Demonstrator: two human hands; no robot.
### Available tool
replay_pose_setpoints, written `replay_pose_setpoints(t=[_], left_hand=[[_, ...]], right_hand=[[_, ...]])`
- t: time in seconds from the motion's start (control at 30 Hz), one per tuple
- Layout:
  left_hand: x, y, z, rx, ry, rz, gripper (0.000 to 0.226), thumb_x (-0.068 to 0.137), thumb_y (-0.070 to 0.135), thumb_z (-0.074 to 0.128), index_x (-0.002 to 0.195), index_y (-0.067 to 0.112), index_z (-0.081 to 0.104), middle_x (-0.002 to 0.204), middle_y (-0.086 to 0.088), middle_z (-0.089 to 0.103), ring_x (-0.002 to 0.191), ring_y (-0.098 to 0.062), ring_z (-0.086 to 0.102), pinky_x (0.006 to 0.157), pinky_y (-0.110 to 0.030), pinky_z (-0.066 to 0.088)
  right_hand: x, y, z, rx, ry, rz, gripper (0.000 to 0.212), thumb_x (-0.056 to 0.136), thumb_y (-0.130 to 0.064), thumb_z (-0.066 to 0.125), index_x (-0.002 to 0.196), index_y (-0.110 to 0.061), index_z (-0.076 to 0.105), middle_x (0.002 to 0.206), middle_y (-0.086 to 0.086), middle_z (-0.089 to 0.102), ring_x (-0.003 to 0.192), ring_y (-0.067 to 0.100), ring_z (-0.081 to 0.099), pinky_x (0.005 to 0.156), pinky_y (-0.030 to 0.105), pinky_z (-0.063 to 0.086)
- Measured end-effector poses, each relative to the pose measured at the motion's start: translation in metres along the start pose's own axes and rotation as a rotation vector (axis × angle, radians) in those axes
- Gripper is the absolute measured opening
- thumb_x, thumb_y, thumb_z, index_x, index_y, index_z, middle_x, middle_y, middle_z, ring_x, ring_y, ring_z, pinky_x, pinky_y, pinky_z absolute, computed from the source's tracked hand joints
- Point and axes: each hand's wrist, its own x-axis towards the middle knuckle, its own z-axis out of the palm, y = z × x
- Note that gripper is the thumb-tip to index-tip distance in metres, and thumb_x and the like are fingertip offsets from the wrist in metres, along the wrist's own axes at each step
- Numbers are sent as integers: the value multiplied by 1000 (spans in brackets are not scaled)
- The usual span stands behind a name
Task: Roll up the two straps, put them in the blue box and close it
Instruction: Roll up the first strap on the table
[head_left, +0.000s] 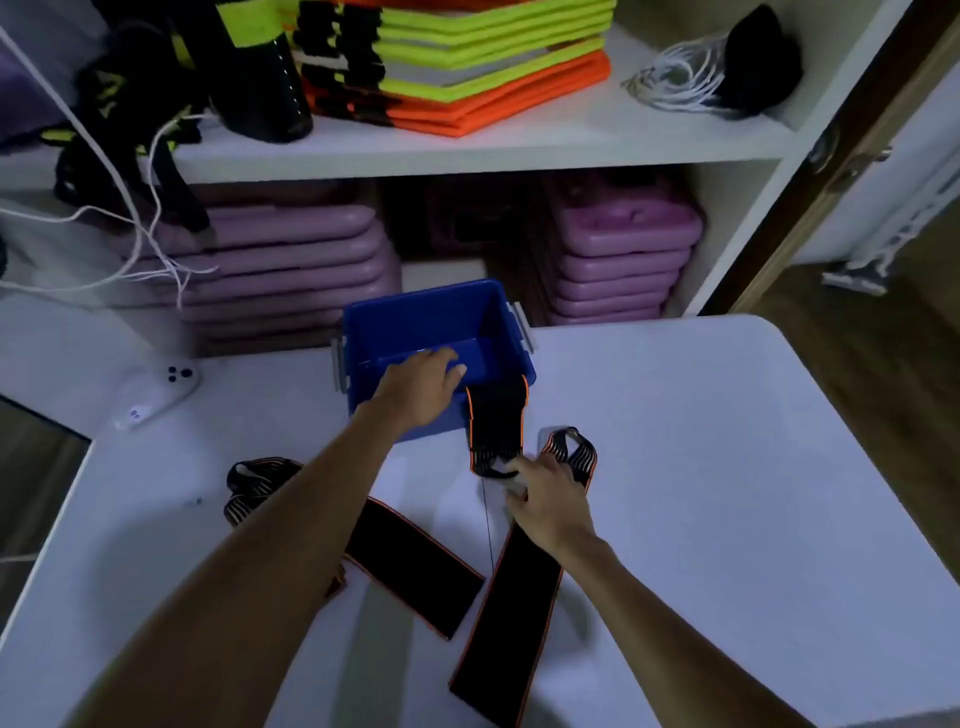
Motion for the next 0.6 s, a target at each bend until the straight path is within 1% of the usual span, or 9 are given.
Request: replay_pose_setpoints(t=[0.07, 0.1, 0.17, 0.23, 0.3, 0.37, 0.47, 0.53, 0.6], left_hand=[[21, 1, 4, -125, -158, -91, 43, 100, 43, 31, 104, 8, 55, 113, -17, 60, 99, -31, 54, 85, -37, 39], [30, 2, 7, -149, -241, -167, 50, 100, 46, 27, 106, 6, 56, 120, -17, 57, 104, -31, 52, 87, -35, 36], [46, 4, 12, -140, -374, -292, 68, 96, 57, 21, 130, 4, 49, 142, -15, 43, 126, -32, 42, 103, -39, 31], [56, 4, 22, -107, -436, -357, 78, 91, 66, 23, 142, 8, 37, 152, -14, 31, 135, -34, 33, 112, -46, 24], [65, 2, 29, -120, -444, -394, 83, 85, 71, 33, 139, 9, 40, 148, -16, 36, 130, -36, 38, 108, -47, 30], [70, 4, 30, -189, -440, -428, 83, 78, 73, 48, 131, 9, 49, 139, -15, 47, 117, -35, 48, 98, -44, 40], [74, 8, 29, -337, -431, -471, 72, 73, 54, 71, 126, 9, 54, 130, -10, 53, 105, -28, 51, 84, -36, 42], [80, 10, 28, -489, -355, -517, 64, 75, 33, 77, 129, 8, 52, 128, -8, 54, 105, -26, 49, 85, -35, 42], [80, 13, 22, -656, -203, -534, 63, 76, 16, 77, 131, 8, 48, 124, -9, 54, 110, -28, 50, 91, -38, 45]], right_hand=[[6, 2, 5, -120, -7, -43, 36, 90, -28, 57, 125, -24, 54, 117, 10, 52, 112, 32, 47, 85, 41, 45], [7, 4, 9, -160, 4, -66, 37, 90, -29, 58, 126, -25, 53, 118, 10, 52, 111, 33, 47, 85, 41, 43], [10, 6, 15, -202, 32, -84, 36, 89, -29, 60, 125, -25, 54, 117, 11, 52, 109, 34, 48, 83, 43, 42], [13, 9, 20, -209, 73, -107, 36, 87, -27, 63, 123, -23, 57, 115, 13, 53, 106, 35, 49, 81, 44, 43], [15, 11, 22, -212, 98, -127, 35, 85, -24, 65, 119, -22, 60, 113, 13, 55, 103, 36, 51, 79, 45, 44], [15, 14, 25, -215, 105, -144, 29, 80, -20, 71, 109, -19, 65, 109, 14, 58, 97, 37, 54, 74, 46, 46], [17, 20, 30, -197, 163, -159, 19, 73, -14, 78, 89, -19, 69, 101, 11, 61, 86, 35, 58, 65, 44, 48], [18, 23, 29, -174, 183, -176, 11, 79, -16, 74, 88, -19, 68, 100, 9, 60, 88, 32, 56, 67, 43, 47], [17, 26, 26, -182, 175, -194, 5, 88, -19, 65, 92, -17, 67, 97, 7, 58, 91, 31, 53, 72, 44, 47]])
